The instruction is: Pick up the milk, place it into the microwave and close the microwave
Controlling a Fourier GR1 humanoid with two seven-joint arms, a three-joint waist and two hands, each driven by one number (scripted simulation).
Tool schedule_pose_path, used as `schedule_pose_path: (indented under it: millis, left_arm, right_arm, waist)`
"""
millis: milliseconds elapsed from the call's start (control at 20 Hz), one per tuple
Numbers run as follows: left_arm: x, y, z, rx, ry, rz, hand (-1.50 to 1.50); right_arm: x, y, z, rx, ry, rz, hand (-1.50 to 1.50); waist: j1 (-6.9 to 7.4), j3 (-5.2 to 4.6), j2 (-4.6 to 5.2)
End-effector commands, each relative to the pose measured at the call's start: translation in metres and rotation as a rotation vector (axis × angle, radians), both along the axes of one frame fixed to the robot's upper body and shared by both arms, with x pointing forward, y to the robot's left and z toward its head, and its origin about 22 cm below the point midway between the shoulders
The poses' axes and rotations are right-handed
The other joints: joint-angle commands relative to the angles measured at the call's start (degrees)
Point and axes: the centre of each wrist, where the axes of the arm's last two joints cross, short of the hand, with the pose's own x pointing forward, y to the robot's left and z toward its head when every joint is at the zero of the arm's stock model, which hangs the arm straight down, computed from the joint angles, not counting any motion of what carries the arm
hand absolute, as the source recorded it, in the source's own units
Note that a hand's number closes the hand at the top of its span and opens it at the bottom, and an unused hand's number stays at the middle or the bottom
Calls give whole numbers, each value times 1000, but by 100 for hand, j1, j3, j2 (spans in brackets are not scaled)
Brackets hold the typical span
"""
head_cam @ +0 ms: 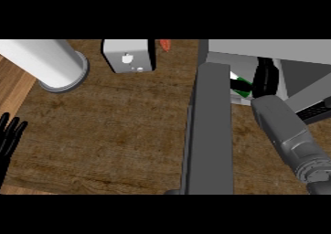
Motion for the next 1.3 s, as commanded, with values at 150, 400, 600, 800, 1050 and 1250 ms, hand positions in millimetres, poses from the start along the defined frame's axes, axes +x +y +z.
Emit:
schedule_pose_path:
  millis: [150, 400, 600, 800, 1050, 1250]
  left_arm:
    - [6, -5, -2, 6, 2, -15, -150]
    - [7, -1, -5, -3, -2, -19, -150]
    - [3, -3, -12, -2, -10, -7, -150]
    - [-10, 2, -23, -9, 13, 16, -150]
    - [1, -6, -11, 8, -22, 15, -150]
    - [-18, 4, -9, 13, 1, 15, -150]
  right_arm:
    - [1, 14, -1, -31, -3, 35, -150]
    - [-1, 18, -5, -14, -4, 59, -150]
    - [2, 20, 0, -3, 0, 61, -150]
    - [-7, 23, -14, 27, 15, 82, -150]
    - [-11, 13, -19, 69, 14, 79, -150]
    - [-15, 2, -22, 96, 14, 139, -150]
  waist:
    - [7, -1, -12]
    - [-57, 0, -29]
    - [-80, -8, -64]
    - [-164, -9, -111]
    - [-267, -4, -148]
    - [-284, -5, -189]
